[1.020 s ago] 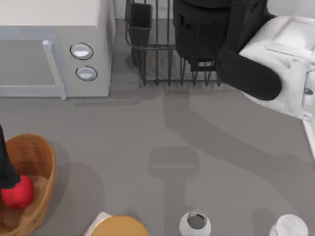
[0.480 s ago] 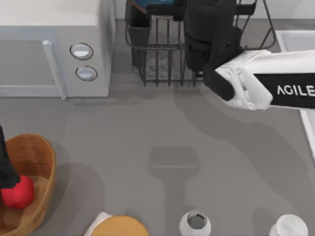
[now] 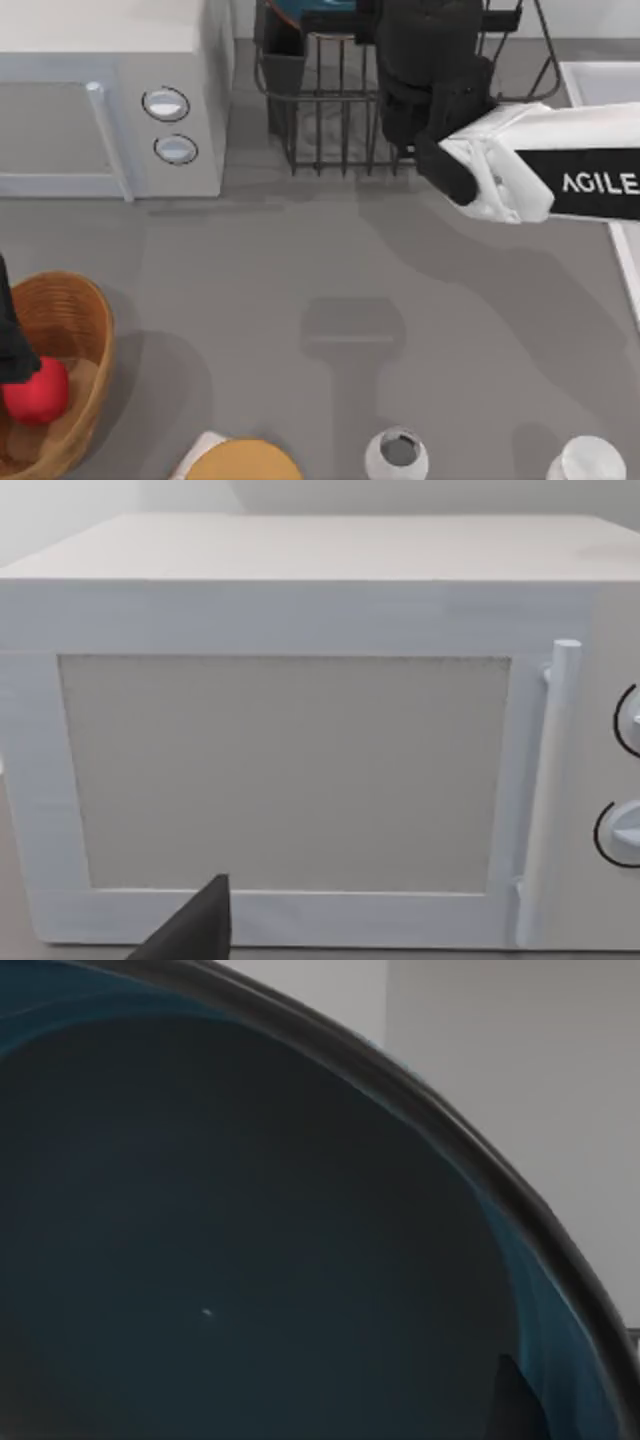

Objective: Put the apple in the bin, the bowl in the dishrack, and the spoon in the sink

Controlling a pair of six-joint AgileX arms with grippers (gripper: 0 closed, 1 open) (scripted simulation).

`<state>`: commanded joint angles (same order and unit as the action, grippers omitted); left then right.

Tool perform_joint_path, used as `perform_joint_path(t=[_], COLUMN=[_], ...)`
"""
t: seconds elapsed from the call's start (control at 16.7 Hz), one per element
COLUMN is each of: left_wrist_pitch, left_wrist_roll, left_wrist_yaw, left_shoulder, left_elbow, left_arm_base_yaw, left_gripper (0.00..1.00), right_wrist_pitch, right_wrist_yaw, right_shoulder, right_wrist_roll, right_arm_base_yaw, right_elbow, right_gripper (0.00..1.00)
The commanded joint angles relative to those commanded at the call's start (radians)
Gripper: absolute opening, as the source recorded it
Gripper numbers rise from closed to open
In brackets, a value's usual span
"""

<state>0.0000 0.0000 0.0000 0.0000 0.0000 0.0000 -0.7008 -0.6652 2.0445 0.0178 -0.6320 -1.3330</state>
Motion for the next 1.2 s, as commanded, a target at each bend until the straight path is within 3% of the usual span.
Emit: perform_joint_path(t=[0.6,1.2], left_wrist_pitch=[0.0,0.0], left_wrist_roll=[0.0,0.0], left_wrist_yaw=[0.0,0.0], left_shoulder=[0.0,0.0], left_elbow=[0.0,0.0], left_arm_base_yaw=[0.0,0.0], left_gripper=[1.0,1.0], right_wrist_pitch=[0.0,0.0], right_wrist_yaw=[0.0,0.0], right_shoulder=[0.0,0.0], right_wrist_roll=[0.0,0.0], right_arm_base_yaw=[0.0,-0.002], right_elbow=[0.0,0.0], right_gripper=[0.98,1.0])
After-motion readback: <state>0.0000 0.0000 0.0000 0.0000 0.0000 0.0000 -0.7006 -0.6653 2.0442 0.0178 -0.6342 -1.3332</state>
